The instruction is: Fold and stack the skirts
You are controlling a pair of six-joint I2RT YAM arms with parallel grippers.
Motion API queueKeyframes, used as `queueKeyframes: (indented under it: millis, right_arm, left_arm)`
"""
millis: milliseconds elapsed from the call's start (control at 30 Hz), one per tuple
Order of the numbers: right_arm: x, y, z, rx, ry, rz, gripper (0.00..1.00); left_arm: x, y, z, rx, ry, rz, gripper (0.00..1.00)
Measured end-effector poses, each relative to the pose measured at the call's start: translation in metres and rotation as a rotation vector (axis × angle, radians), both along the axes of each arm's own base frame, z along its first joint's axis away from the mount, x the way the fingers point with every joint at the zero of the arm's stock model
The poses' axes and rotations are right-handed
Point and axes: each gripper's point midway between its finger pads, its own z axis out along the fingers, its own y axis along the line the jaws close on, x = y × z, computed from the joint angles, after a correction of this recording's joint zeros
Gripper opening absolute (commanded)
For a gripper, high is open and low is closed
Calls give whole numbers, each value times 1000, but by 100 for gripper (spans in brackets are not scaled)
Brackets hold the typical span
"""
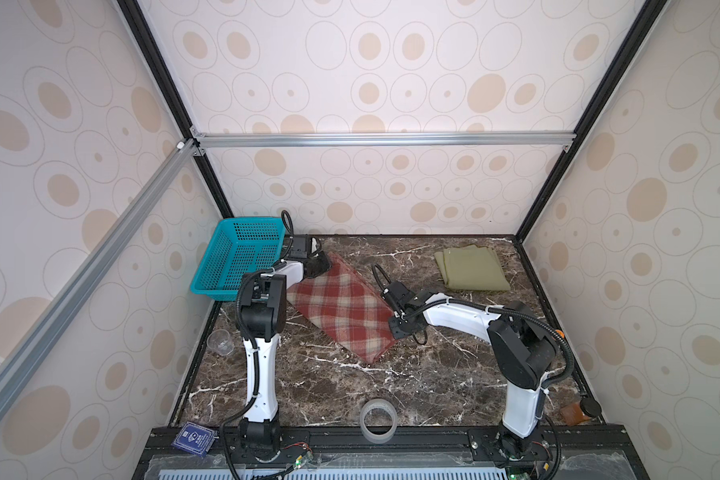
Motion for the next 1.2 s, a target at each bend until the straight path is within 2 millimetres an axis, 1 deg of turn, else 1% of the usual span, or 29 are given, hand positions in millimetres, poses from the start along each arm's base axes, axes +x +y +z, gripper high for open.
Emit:
queueKeyframes:
  millis: [167, 267, 333, 467, 600, 667, 733, 800, 867, 933, 1000, 1100, 1133, 1200]
  right_arm:
    - [0, -1, 0, -2, 0, 0, 9]
    - [3, -5, -1, -5, 3, -9, 9]
    - [8, -12, -4, -8, 10, -25, 8]
    - [26, -28, -5, -8, 11, -69, 8]
    - [42, -43, 1, -27, -9, -98, 8]
    - [44, -47, 5, -38, -19, -99, 10]
    - [41, -46, 14, -39, -27, -88, 10]
    - [36, -42, 27, -33, -48, -70, 10]
    - [29, -32, 43, -24, -79, -39, 10]
    - [17, -14, 59, -1, -107, 7, 11]
    - [5, 4, 69, 33, -119, 44, 11]
    - [-13, 28, 74, 81, -117, 90, 10]
    - [-17, 34, 74, 95, -112, 98, 10]
    - [-27, 42, 68, 116, -93, 109, 9]
  left_arm:
    - [-3, 3, -5, 30, 14, -5, 14]
    - [-7, 5, -9, 47, 23, -3, 14]
    - [-15, 6, -13, 49, 40, -3, 14]
    - [-26, 8, -11, 42, 54, 6, 14]
    - [-40, 11, -1, 29, 60, 23, 14]
    - [-45, 14, 11, 21, 49, 36, 14]
    - [-50, 17, 26, 11, 29, 47, 14]
    - [-57, 22, 41, -2, 9, 60, 14]
    - [-65, 29, 56, -15, -11, 77, 15]
    - [-74, 37, 68, -24, -29, 94, 15]
    - [-83, 41, 75, -26, -38, 101, 15]
    - [-101, 49, 73, -21, -25, 119, 15]
    - [-108, 50, 70, -19, -16, 122, 15]
    - [-121, 56, 58, -14, 15, 136, 15]
